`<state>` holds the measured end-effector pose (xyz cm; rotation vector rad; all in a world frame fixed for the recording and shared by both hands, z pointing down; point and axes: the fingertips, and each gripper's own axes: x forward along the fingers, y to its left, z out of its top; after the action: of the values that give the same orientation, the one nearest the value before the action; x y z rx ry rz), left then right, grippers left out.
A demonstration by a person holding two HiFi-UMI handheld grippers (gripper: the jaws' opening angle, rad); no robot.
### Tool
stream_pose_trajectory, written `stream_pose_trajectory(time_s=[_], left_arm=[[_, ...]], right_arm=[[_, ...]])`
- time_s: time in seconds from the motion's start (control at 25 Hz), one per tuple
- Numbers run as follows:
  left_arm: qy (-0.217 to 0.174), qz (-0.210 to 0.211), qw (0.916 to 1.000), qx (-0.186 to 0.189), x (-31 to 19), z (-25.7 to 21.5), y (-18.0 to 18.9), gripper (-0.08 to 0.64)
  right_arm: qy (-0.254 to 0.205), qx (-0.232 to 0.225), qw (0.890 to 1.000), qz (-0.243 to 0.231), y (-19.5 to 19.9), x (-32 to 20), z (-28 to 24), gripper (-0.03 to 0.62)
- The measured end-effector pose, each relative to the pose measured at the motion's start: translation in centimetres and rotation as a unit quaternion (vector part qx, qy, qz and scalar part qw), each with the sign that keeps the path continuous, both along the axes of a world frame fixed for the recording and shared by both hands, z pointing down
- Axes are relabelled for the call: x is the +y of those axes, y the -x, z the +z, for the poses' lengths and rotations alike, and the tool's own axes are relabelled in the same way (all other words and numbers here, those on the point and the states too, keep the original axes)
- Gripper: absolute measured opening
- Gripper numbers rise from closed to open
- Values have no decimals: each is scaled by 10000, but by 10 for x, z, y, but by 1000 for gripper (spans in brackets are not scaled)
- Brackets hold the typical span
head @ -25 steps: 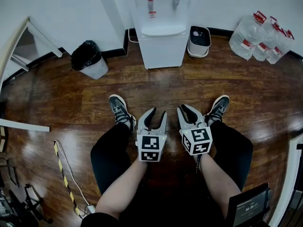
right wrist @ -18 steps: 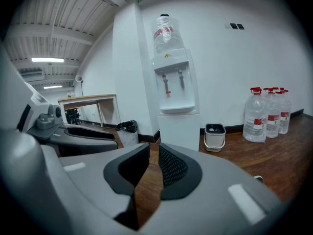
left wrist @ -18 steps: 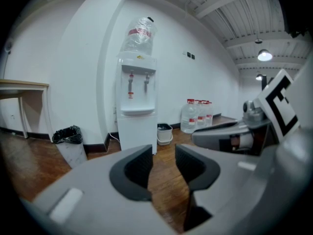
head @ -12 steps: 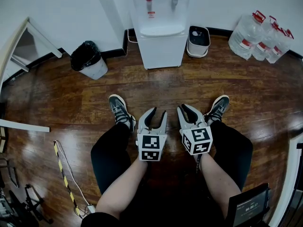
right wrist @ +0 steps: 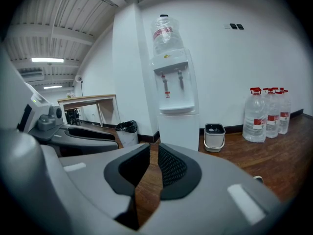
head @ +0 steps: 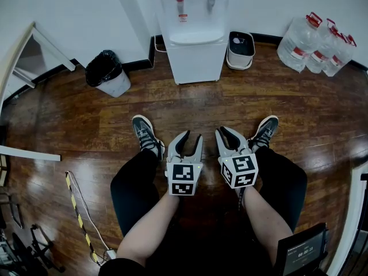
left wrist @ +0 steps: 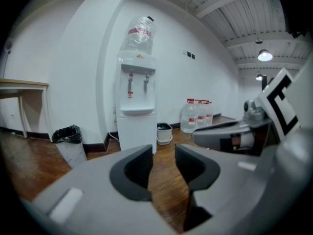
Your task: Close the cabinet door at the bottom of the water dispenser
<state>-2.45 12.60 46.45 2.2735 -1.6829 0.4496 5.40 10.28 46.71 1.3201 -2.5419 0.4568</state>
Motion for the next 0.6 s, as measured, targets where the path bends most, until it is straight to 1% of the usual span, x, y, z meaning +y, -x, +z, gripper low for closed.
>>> stream_pose_trajectory(time_s=[0.6], left_arm=[[53, 2, 10000, -10, 1, 2, -2, 164]], right_arm=[[36, 0, 10000, -3, -2, 1, 2, 55]])
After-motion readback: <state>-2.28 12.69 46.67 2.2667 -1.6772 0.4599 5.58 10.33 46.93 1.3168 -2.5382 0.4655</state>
